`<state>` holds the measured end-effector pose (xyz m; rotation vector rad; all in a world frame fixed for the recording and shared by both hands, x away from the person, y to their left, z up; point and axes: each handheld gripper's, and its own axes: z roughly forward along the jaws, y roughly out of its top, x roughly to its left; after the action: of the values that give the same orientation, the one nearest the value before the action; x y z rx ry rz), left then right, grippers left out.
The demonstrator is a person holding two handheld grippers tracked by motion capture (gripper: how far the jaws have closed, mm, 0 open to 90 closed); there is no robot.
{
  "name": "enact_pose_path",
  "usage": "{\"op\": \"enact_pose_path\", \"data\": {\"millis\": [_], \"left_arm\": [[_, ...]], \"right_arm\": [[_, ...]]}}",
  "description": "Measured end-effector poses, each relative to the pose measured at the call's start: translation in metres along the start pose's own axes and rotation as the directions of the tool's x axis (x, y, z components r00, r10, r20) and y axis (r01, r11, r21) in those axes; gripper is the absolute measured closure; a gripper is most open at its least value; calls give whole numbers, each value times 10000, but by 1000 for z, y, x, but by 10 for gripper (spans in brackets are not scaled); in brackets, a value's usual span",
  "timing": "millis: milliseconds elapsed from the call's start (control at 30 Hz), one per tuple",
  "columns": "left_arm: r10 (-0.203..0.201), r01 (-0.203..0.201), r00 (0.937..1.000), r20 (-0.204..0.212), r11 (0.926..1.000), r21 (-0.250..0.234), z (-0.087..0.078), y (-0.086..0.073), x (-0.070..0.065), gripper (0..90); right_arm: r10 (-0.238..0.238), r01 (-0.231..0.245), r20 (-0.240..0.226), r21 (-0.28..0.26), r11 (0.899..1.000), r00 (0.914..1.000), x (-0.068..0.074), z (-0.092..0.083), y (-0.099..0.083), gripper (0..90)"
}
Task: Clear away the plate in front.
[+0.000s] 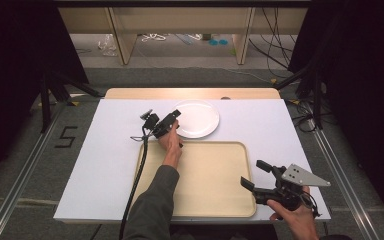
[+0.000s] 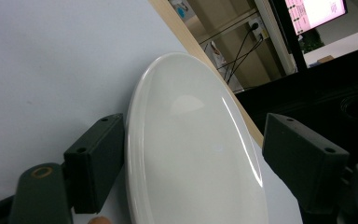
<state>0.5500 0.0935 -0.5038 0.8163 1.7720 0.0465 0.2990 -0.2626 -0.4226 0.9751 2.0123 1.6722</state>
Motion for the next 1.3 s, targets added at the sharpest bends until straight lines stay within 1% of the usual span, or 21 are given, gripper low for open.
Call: {"op": "enact_pose_path", "data": {"millis": [67, 133, 200, 233, 267, 300, 333, 367, 400, 467, 767, 933, 967, 1000, 1033, 1067, 1133, 1167, 1200, 1233, 1300], "left_arm": [[-81, 82, 9999, -123, 9999, 65, 1, -1, 1, 214], [-190, 191, 9998, -73, 9998, 32, 2, -2, 2, 216], [-281, 282, 9996, -37, 9996, 48, 3, -3, 2, 230], [-398, 398, 9992, 29, 9992, 26, 3, -3, 2, 242], [-335, 335, 9994, -20, 9994, -18, 3, -4, 2, 256], [-294, 294, 9995, -66, 9996, -54, 3, -5, 2, 265], [-324, 324, 9994, -74, 9995, -15, 3, -5, 3, 282], [-453, 453, 9989, -72, 9990, -48, 4, -6, 4, 305], [-580, 579, 9983, -73, 9983, -111, 3, -6, 5, 326], [-886, 886, 9961, 8, 9959, -193, 3, -7, 8, 379], [-1370, 1368, 9901, -315, 9906, -88, 3, -5, 9, 492], [-1632, 1623, 9852, -528, 9865, -216, 4, -5, 11, 567], [-1828, 1809, 9813, -609, 9828, -358, 4, -5, 10, 589], [-1862, 1836, 9799, -717, 9821, -412, 5, -6, 10, 616], [-1740, 1732, 9811, -849, 9847, -165, 3, -6, 13, 640], [-1929, 1920, 9773, -880, 9812, -190, 3, -6, 13, 653], [-1973, 1958, 9760, -920, 9803, -245, 2, -6, 14, 678], [-2118, 2088, 9736, -852, 9770, -433, 3, -7, 14, 697], [-1966, 1940, 9754, -997, 9804, -346, 2, -7, 15, 720], [-1975, 1946, 9753, -989, 9801, -386, 2, -7, 15, 739], [-1971, 1938, 9746, -1064, 9802, -402, 2, -7, 16, 792]], "right_arm": [[-1, -1, -99, -212, 9998, 10000, 0, 2, -1, 191], [-108, 109, -84, 22, 9999, 9999, 0, 0, 0, 191], [-140, 140, -29, -11, 9999, 9999, -1, -1, 0, 191], [-224, 214, 263, 382, 9990, 9994, -1, -3, 2, 191], [-110, 110, -69, 47, 9999, 9999, -1, -1, 1, 191], [-212, 203, 245, 365, 9991, 9995, -1, -3, 1, 191], [-208, 204, 153, 271, 9994, 9997, -1, -2, 1, 191], [-51, 48, -287, -105, 9999, 9996, -1, 0, 0, 191], [-111, 111, -71, -86, 9999, 9999, -1, 0, 0, 191], [-140, 140, -42, 57, 9999, 9999, -1, -1, 1, 191], [-57, 53, -168, -208, 9998, 9998, 0, 2, 0, 191], [-215, 215, -92, 20, 9998, 9997, -1, 0, 1, 191], [-115, 109, -195, -307, 9995, 9997, -1, 2, 0, 191], [-96, 93, -156, -188, 9998, 9998, -1, 1, 0, 192], [-84, 81, -153, -183, 9998, 9998, -1, 1, 0, 192], [-115, 111, -160, -248, 9996, 9998, -1, 1, 0, 193], [-90, 88, -128, -102, 9999, 9999, -1, 0, 1, 195], [-88, 86, -136, -139, 9999, 9999, -1, 0, 1, 195], [-201, 201, -6, 66, 9998, 9998, -2, -2, 2, 195], [-156, 156, 21, 124, 9998, 9999, -2, -3, 2, 195], [-115, 115, -32, -80, 9999, 9999, -3, -2, 2, 196]]}}
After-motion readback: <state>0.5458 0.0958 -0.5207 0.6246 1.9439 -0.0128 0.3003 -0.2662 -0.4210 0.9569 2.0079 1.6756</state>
